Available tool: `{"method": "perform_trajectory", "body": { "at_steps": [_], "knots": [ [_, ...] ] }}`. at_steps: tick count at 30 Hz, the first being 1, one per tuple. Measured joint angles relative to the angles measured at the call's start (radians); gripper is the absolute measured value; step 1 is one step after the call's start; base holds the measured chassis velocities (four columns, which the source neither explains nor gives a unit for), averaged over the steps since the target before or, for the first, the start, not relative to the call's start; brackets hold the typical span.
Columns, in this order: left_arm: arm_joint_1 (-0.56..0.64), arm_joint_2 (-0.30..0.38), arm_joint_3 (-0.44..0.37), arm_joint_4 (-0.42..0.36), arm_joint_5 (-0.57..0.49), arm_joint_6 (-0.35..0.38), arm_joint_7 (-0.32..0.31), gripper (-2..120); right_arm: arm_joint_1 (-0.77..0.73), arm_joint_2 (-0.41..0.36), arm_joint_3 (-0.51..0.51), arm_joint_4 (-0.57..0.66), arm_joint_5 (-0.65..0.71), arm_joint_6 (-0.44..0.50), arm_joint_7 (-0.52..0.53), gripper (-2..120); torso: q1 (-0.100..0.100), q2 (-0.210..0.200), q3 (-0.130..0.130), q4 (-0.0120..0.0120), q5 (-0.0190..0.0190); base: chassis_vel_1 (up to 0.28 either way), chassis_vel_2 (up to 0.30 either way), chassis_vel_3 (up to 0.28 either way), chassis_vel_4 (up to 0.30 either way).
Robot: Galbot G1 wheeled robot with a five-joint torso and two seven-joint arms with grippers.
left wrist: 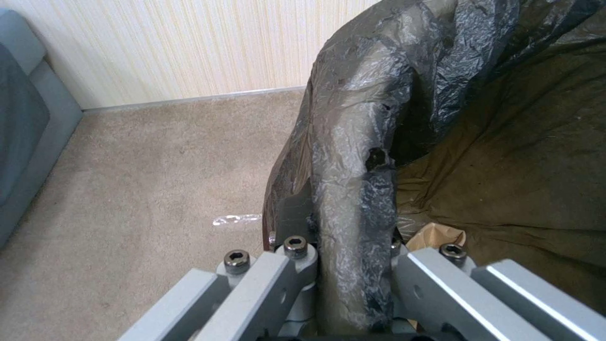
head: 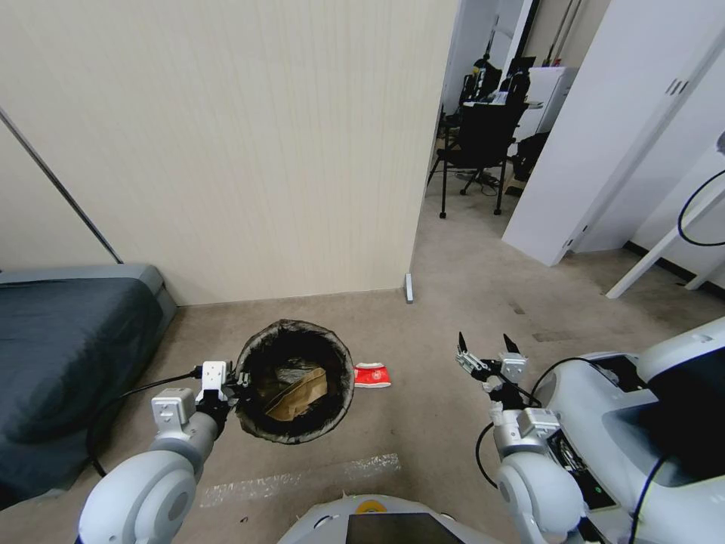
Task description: Pick up the trash bin, then pick up the garbage from the floor and place it into the trash bin.
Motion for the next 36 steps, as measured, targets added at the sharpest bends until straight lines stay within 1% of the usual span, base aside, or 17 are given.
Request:
{"method": "perform_trajectory", "body": {
  "at_steps": [1,3,4,5,6,9,14,17,20,21,23,25,26,28,31,34,36],
  "knots": [
    [0.037,-0.014,-0.005,0.000,0.003,0.000,0.002,2,0.049,-0.045,-0.019,-0.076,0.036,-0.013,-0.040,100,0.000,0.000,0.000,-0.0001,-0.0001,0.000,0.000,0.000,0.000],
    [0.044,-0.017,-0.006,0.000,0.003,0.000,0.002,2,0.059,-0.053,-0.024,-0.091,0.042,-0.015,-0.046,100,0.000,0.000,0.000,-0.0001,-0.0002,0.000,0.000,0.000,0.000],
    [0.069,-0.030,-0.009,0.000,0.009,0.000,0.000,2,0.109,-0.088,-0.052,-0.166,0.068,-0.029,-0.084,100,0.000,0.000,0.000,0.0006,0.0003,0.000,0.000,0.000,0.000],
    [0.077,-0.034,-0.009,0.000,0.012,0.000,-0.002,2,0.130,-0.103,-0.062,-0.198,0.078,-0.034,-0.105,100,0.000,0.000,0.000,0.0010,0.0002,0.000,0.000,0.000,0.000],
    [0.077,-0.034,-0.009,0.000,0.012,0.000,-0.002,2,0.130,-0.103,-0.062,-0.198,0.078,-0.034,-0.105,100,0.000,0.000,0.000,0.0010,0.0002,0.000,0.000,0.000,0.000],
    [0.108,-0.047,-0.010,0.000,0.026,0.000,-0.005,2,0.214,-0.158,-0.103,-0.326,0.098,-0.053,-0.190,100,0.000,0.000,0.000,0.0003,0.0002,0.000,0.000,0.000,0.000],
    [0.122,-0.055,-0.020,0.000,0.029,-0.001,-0.009,2,0.286,-0.207,-0.142,-0.412,0.116,-0.080,-0.267,100,0.000,0.000,0.000,0.0004,-0.0001,0.000,0.000,0.000,0.000],
    [0.127,-0.054,-0.027,0.000,0.019,-0.001,-0.018,2,0.364,-0.261,-0.213,-0.495,0.149,-0.106,-0.317,100,0.000,0.000,0.000,0.0001,-0.0002,0.000,0.000,0.000,0.000],
    [0.127,-0.054,-0.027,0.000,0.018,-0.001,-0.020,2,0.385,-0.270,-0.235,-0.517,0.153,-0.114,-0.332,100,0.000,0.000,0.000,0.0003,-0.0002,0.000,0.000,0.000,0.000],
    [0.127,-0.055,-0.027,0.000,0.019,-0.001,-0.022,2,0.433,-0.282,-0.286,-0.569,0.148,-0.126,-0.365,100,0.000,0.000,0.000,0.0002,0.0000,0.000,0.000,0.000,0.000],
    [0.127,-0.056,-0.025,0.000,0.020,-0.001,-0.022,2,0.457,-0.286,-0.314,-0.597,0.140,-0.128,-0.376,100,0.000,0.000,0.000,0.0004,-0.0002,0.000,0.000,0.000,0.000],
    [0.127,-0.058,-0.022,0.000,0.024,-0.001,-0.022,2,0.532,-0.285,-0.409,-0.694,0.119,-0.128,-0.394,100,0.000,0.000,0.000,0.0005,0.0004,0.000,0.000,0.000,0.000],
    [0.127,-0.058,-0.022,0.000,0.024,-0.001,-0.022,2,0.532,-0.285,-0.409,-0.694,0.119,-0.128,-0.394,100,0.000,0.000,0.000,0.0005,0.0004,0.000,0.000,0.000,0.000],
    [0.125,-0.059,-0.021,0.000,0.025,-0.001,-0.022,2,0.572,-0.278,-0.460,-0.746,0.107,-0.126,-0.402,100,0.000,0.000,0.000,0.0005,-0.0007,0.000,0.000,0.000,0.000],
    [0.123,-0.060,-0.019,0.000,0.027,-0.001,-0.022,2,0.598,-0.269,-0.494,-0.778,0.098,-0.124,-0.408,100,0.000,0.000,0.000,0.0002,0.0001,0.000,0.000,0.000,0.000],
    [0.124,-0.065,-0.015,0.000,0.033,-0.001,-0.022,2,0.634,-0.243,-0.538,-0.827,0.078,-0.115,-0.411,100,0.000,0.000,0.000,0.0002,-0.0007,0.000,0.000,0.000,0.000],
    [0.125,-0.066,-0.013,0.000,0.034,-0.001,-0.022,2,0.641,-0.234,-0.547,-0.838,0.073,-0.113,-0.411,100,0.000,0.000,0.000,0.0003,-0.0002,0.000,0.000,0.000,0.000]
  ]
}}
